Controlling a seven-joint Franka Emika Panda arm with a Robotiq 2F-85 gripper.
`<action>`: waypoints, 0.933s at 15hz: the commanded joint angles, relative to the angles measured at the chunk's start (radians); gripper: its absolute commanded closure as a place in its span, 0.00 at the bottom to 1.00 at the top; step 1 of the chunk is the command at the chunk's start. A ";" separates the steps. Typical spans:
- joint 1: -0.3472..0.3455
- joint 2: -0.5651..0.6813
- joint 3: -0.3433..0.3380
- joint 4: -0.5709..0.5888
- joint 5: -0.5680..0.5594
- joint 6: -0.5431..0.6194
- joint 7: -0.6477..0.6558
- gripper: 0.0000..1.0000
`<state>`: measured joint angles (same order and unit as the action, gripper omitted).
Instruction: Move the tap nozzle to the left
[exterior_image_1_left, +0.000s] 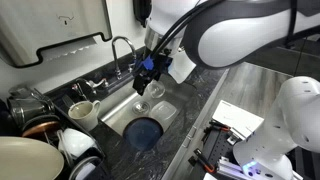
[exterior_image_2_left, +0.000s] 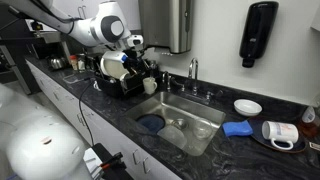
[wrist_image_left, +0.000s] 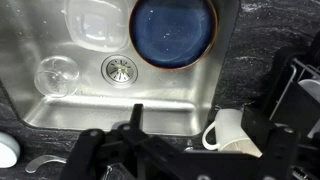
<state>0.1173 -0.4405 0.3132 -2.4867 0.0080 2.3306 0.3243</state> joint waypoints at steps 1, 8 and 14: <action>0.014 0.002 -0.013 0.002 -0.008 -0.003 0.006 0.00; -0.006 0.038 -0.109 0.011 -0.031 0.009 -0.140 0.00; -0.065 0.056 -0.148 0.013 -0.209 0.099 -0.209 0.00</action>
<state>0.0836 -0.4226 0.1679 -2.4870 -0.1289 2.3793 0.1568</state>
